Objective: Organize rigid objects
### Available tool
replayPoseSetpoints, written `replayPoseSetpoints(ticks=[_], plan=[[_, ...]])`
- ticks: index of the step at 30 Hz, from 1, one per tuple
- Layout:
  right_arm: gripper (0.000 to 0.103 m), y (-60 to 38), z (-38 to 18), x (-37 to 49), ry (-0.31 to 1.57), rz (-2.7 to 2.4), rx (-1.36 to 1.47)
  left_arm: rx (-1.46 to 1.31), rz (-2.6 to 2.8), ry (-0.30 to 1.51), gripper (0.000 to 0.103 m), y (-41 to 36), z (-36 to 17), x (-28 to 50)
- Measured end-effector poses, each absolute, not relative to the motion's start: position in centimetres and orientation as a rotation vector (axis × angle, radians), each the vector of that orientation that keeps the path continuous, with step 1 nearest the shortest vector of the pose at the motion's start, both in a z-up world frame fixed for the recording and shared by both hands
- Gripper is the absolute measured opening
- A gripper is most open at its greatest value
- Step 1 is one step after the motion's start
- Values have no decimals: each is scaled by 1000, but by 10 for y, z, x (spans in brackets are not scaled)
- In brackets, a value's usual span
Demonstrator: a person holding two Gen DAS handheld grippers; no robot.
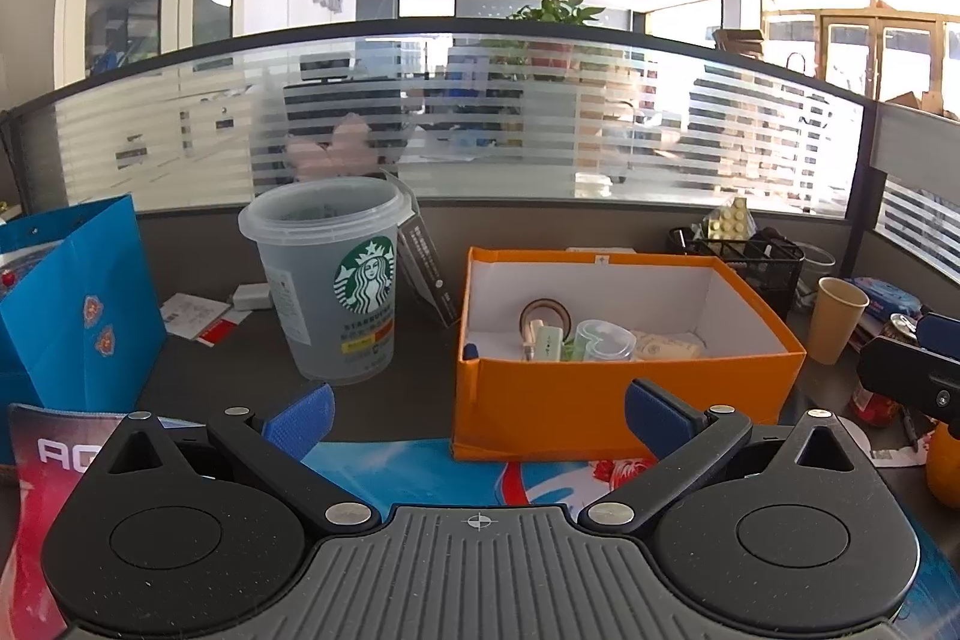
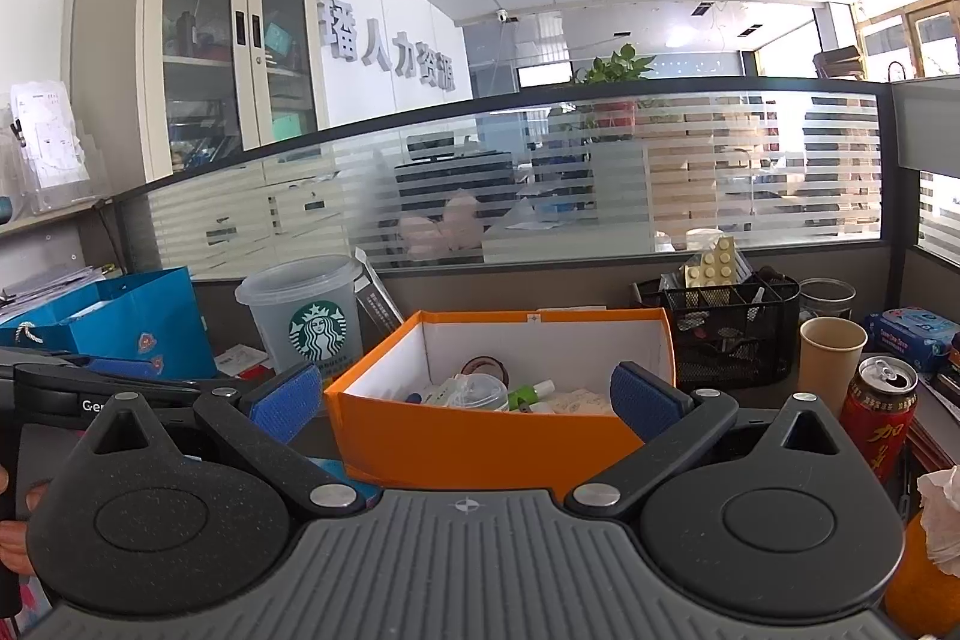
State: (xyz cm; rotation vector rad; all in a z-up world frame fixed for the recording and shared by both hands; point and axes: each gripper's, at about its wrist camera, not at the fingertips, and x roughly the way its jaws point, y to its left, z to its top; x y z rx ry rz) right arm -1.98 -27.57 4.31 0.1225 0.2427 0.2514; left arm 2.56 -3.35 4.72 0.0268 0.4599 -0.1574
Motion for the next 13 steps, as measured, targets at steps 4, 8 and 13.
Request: replayPoseSetpoints(ticks=[4,8,13], plan=[[103,-275,43,-20,244,253,122,32,-154,456,103,-34,46,25],[103,-275,41,-18,251,256,117,29,-151,441,103,-33,46,23],[103,-272,39,-16,259,257,102,45,-133,451,103,-35,43,25]])
